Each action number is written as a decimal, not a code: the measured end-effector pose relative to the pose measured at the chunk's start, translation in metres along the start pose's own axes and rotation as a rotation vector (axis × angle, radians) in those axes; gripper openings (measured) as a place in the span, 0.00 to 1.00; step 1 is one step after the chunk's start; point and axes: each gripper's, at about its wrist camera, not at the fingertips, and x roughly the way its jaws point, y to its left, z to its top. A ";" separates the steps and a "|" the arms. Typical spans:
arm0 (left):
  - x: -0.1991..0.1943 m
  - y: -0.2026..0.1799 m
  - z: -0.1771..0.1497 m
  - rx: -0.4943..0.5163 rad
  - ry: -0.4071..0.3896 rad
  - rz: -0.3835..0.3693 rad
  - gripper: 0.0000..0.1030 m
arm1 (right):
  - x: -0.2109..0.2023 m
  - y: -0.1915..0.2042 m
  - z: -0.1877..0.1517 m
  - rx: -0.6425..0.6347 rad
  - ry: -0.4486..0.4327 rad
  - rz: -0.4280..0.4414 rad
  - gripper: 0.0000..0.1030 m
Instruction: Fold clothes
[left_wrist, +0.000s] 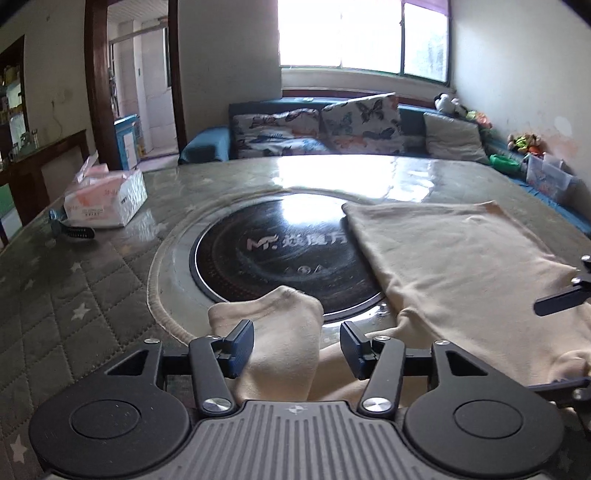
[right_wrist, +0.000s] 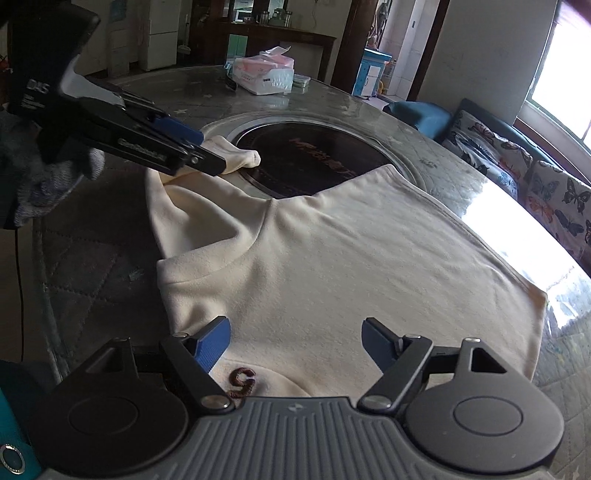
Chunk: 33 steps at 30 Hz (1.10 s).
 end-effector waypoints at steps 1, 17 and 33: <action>0.001 -0.001 0.001 0.005 -0.004 0.008 0.54 | 0.000 0.000 0.000 0.002 0.000 0.001 0.78; 0.024 0.044 0.008 -0.165 0.024 0.116 0.53 | 0.002 -0.003 -0.003 0.025 0.003 0.009 0.79; -0.003 0.067 -0.004 -0.268 -0.087 0.105 0.05 | 0.002 0.000 -0.001 0.009 0.011 -0.005 0.79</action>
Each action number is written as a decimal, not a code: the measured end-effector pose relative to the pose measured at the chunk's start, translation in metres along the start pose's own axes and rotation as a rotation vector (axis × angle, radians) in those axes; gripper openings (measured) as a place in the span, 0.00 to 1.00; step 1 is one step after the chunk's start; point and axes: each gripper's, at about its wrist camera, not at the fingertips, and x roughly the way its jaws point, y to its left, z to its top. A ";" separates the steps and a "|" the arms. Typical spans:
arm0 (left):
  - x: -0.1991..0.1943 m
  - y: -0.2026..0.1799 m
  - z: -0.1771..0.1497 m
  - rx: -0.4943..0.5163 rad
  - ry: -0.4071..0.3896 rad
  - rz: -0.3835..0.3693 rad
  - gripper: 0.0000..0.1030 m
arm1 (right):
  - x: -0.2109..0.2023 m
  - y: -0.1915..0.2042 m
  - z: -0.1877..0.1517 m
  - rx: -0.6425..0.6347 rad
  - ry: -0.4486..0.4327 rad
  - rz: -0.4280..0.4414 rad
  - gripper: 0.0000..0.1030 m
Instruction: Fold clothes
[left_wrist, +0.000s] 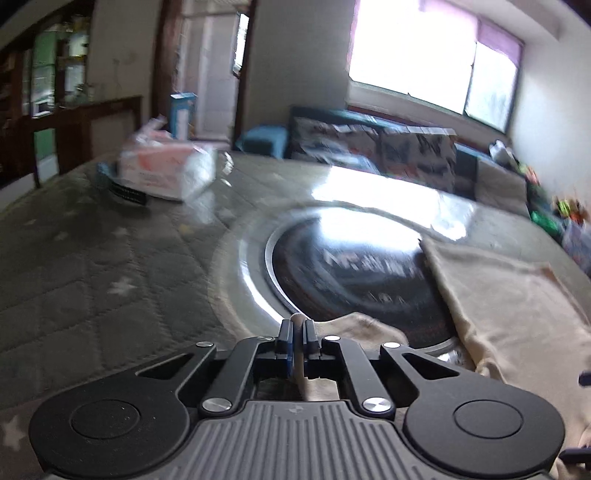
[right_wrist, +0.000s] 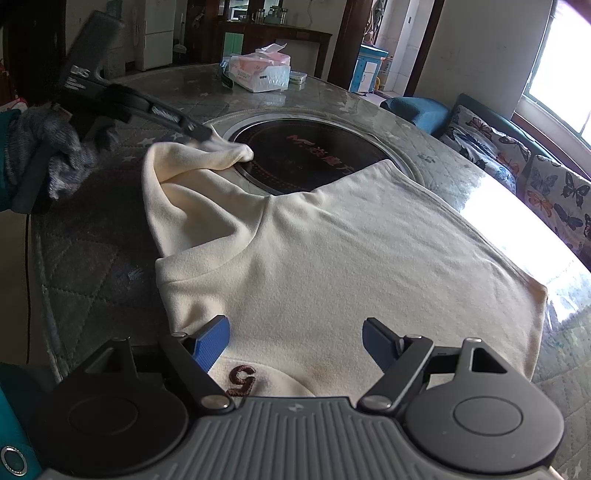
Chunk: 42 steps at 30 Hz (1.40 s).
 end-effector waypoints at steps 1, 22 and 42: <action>-0.008 0.005 0.001 -0.023 -0.020 0.020 0.05 | -0.001 0.001 0.001 -0.005 0.001 -0.002 0.79; -0.046 0.054 0.011 -0.173 -0.153 0.092 0.05 | 0.005 0.020 0.026 -0.024 -0.049 0.045 0.79; -0.012 0.068 -0.006 -0.182 -0.010 0.147 0.12 | 0.013 0.015 0.032 0.009 -0.032 0.089 0.78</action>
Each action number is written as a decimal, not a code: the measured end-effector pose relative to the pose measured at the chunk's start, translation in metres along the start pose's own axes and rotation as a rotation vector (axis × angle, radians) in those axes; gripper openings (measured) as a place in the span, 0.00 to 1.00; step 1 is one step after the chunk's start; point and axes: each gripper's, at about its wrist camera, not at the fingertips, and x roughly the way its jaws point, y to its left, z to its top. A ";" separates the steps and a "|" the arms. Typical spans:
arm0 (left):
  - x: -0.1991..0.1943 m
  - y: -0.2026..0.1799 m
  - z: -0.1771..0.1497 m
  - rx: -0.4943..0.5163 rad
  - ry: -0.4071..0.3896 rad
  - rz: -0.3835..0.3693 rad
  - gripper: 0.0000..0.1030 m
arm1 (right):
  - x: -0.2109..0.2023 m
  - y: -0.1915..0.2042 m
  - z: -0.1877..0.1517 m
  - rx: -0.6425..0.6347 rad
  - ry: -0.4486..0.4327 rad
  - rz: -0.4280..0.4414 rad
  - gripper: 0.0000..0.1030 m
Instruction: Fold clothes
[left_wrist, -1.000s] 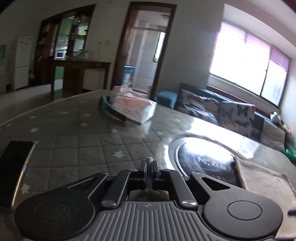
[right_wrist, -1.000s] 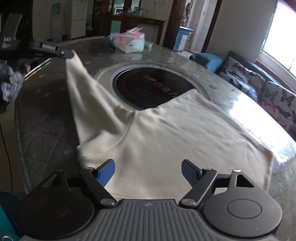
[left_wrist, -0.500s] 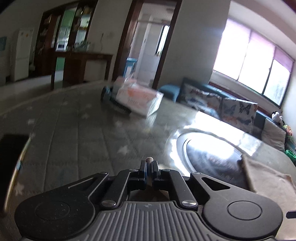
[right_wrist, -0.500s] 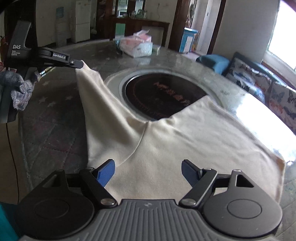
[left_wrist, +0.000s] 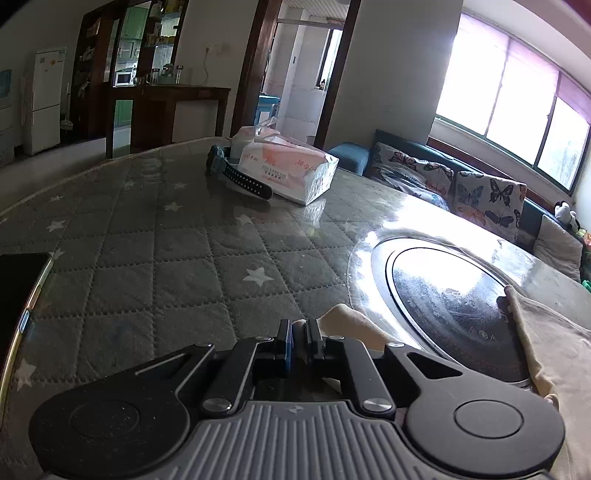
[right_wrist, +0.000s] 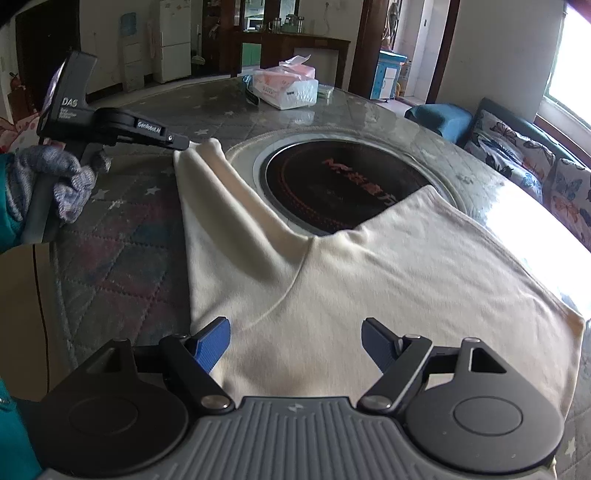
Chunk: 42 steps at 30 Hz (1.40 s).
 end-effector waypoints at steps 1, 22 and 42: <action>-0.003 -0.001 0.001 0.001 -0.005 0.000 0.12 | -0.001 0.000 0.000 -0.004 -0.002 -0.004 0.78; 0.031 -0.053 0.017 0.353 -0.006 0.012 0.08 | 0.010 -0.001 0.000 0.005 0.011 0.012 0.78; 0.015 -0.019 0.015 0.137 0.090 -0.029 0.47 | 0.010 0.000 0.015 -0.010 -0.023 0.058 0.76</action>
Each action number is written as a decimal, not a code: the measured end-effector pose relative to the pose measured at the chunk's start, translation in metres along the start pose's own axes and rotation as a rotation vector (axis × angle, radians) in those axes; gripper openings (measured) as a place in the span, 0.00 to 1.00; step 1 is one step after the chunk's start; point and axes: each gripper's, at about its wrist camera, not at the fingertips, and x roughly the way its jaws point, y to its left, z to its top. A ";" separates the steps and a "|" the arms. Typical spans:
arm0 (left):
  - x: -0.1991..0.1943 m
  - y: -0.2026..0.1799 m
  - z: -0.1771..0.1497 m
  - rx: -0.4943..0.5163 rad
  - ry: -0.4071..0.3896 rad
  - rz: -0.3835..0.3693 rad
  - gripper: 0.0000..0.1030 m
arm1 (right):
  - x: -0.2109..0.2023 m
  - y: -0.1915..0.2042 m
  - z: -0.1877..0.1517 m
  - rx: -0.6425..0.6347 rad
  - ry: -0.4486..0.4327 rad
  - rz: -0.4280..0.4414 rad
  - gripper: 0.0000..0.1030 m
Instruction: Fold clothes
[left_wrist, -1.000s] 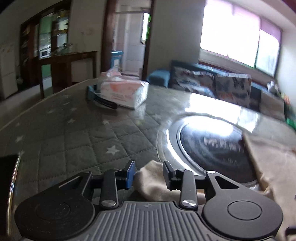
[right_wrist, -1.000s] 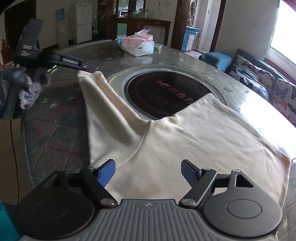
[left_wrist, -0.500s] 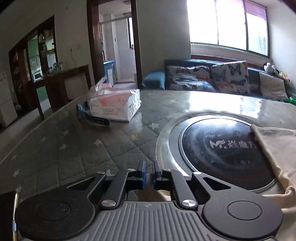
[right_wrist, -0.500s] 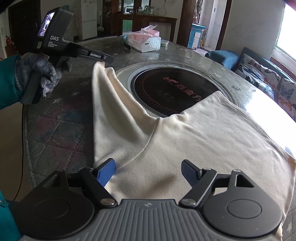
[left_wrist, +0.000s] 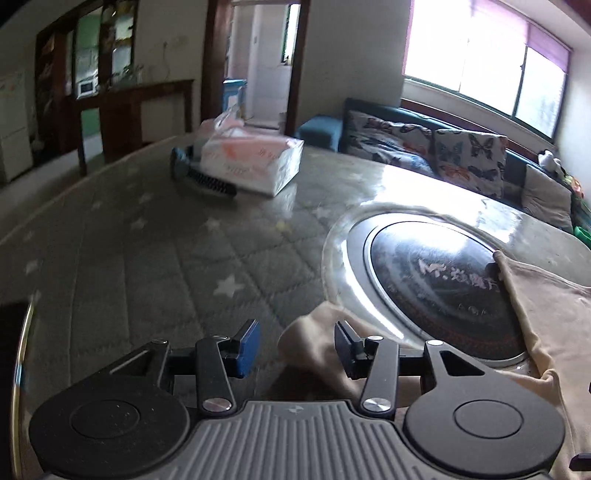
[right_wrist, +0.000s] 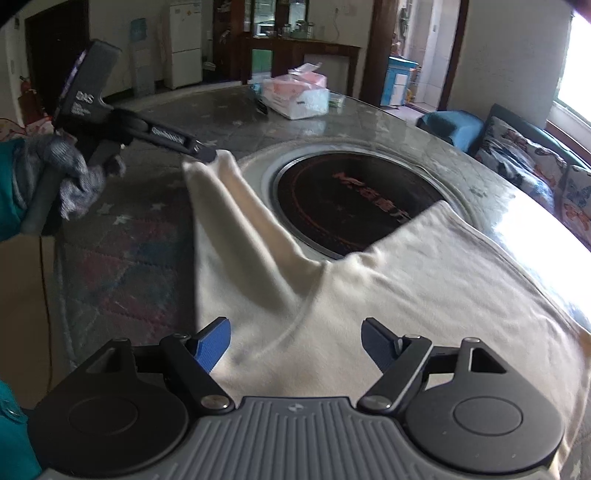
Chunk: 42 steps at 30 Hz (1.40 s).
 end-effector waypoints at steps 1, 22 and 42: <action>-0.001 0.000 -0.002 -0.008 0.002 0.004 0.47 | 0.001 0.002 0.001 -0.008 0.000 0.011 0.74; -0.032 0.021 -0.011 -0.259 -0.005 -0.007 0.47 | -0.007 0.017 0.001 -0.053 -0.001 0.027 0.60; -0.079 -0.048 0.015 -0.146 -0.158 -0.184 0.07 | -0.049 -0.021 -0.043 0.106 -0.040 -0.111 0.66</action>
